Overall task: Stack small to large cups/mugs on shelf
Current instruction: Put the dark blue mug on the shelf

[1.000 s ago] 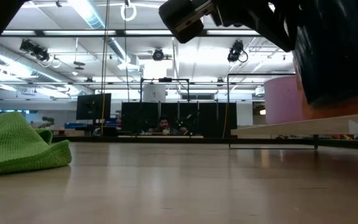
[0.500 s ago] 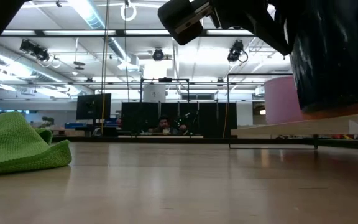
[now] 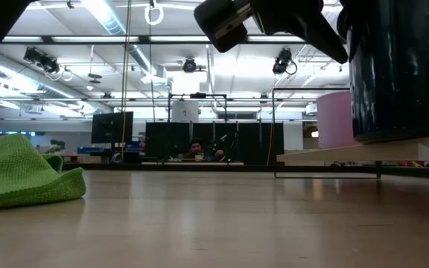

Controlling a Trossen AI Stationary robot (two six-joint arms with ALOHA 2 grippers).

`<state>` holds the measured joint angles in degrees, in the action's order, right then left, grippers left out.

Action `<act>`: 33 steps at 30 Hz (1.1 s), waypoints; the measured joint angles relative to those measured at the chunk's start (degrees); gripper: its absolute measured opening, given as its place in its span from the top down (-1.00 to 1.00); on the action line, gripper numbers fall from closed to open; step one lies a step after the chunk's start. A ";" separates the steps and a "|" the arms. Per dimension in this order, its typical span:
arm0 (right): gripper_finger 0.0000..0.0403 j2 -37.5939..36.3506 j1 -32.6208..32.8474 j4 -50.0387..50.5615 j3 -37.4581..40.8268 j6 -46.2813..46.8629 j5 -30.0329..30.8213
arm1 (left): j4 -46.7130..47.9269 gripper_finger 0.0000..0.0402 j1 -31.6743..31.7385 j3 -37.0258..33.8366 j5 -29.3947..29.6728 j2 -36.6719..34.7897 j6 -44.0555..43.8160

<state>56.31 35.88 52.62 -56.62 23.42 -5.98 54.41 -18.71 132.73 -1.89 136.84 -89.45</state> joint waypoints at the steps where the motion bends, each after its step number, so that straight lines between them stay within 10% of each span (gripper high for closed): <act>1: 0.42 0.00 -0.01 0.00 0.00 0.00 0.00 | 0.03 0.42 0.02 -0.01 -0.01 0.00 0.08; 33: 0.42 0.00 0.00 -0.02 0.00 2.55 -0.02 | 2.62 0.28 0.16 2.27 0.13 -0.73 0.81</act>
<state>56.31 35.89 52.60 -56.62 25.97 -6.00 57.03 -18.55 135.00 -1.76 136.11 -88.64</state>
